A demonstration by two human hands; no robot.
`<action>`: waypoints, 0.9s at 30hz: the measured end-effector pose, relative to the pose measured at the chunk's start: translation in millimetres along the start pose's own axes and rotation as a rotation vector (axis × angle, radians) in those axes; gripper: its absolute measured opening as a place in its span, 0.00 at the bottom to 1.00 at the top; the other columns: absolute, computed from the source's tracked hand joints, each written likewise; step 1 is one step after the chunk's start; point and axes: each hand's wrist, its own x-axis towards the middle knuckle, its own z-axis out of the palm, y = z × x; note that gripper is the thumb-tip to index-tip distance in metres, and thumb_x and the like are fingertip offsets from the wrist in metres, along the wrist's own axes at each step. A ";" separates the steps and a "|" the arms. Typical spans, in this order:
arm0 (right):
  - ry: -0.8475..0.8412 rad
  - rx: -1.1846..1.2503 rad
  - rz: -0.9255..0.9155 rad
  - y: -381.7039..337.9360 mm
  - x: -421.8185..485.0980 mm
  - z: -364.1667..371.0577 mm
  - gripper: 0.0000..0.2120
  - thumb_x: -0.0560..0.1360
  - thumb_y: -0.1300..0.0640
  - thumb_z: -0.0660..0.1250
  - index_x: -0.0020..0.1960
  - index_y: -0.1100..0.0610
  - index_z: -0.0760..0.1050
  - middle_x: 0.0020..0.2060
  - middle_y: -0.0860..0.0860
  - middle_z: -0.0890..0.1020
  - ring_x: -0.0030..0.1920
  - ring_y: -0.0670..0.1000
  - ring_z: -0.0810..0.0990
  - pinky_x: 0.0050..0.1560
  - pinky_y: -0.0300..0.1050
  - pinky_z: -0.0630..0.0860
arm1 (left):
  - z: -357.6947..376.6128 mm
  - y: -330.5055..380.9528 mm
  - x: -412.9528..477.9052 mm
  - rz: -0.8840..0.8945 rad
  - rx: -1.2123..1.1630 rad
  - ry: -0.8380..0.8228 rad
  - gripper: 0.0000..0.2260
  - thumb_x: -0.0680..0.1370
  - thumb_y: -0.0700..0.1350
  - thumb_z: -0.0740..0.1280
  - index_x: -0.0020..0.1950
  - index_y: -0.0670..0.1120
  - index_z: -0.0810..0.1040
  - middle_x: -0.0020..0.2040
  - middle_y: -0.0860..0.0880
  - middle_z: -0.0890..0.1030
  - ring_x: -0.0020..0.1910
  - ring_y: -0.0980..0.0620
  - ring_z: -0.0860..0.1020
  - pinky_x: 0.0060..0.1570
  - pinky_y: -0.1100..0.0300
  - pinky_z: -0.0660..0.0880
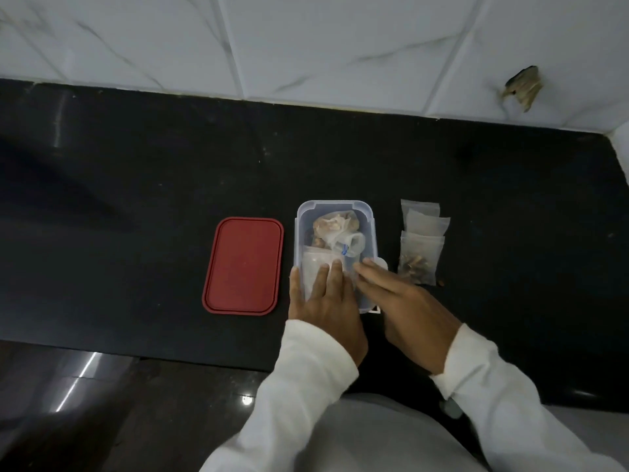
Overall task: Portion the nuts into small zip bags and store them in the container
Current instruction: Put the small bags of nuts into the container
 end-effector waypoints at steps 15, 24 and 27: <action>0.407 0.528 0.828 99.5 -31.6 -16.0 0.24 0.74 0.57 0.71 0.68 0.53 0.71 0.63 0.48 0.76 0.56 0.40 0.73 0.46 0.28 0.71 | 9.0 105.7 86.5 0.108 -0.855 0.336 0.26 0.79 0.42 0.66 0.76 0.47 0.64 0.76 0.46 0.62 0.72 0.48 0.67 0.66 0.67 0.65; 0.192 0.628 0.841 146.5 -6.9 -2.1 0.39 0.72 0.52 0.74 0.77 0.53 0.59 0.68 0.49 0.73 0.62 0.46 0.73 0.60 0.42 0.72 | 50.7 123.6 120.5 -0.110 -0.904 0.317 0.34 0.79 0.36 0.62 0.81 0.50 0.49 0.79 0.41 0.50 0.75 0.41 0.61 0.70 0.49 0.68; 0.191 0.673 0.801 152.5 -4.8 1.2 0.32 0.72 0.54 0.75 0.73 0.51 0.66 0.62 0.46 0.77 0.57 0.45 0.75 0.55 0.39 0.71 | 54.8 122.3 122.5 -0.133 -0.879 0.348 0.32 0.80 0.38 0.62 0.80 0.49 0.50 0.76 0.41 0.57 0.71 0.42 0.68 0.67 0.50 0.70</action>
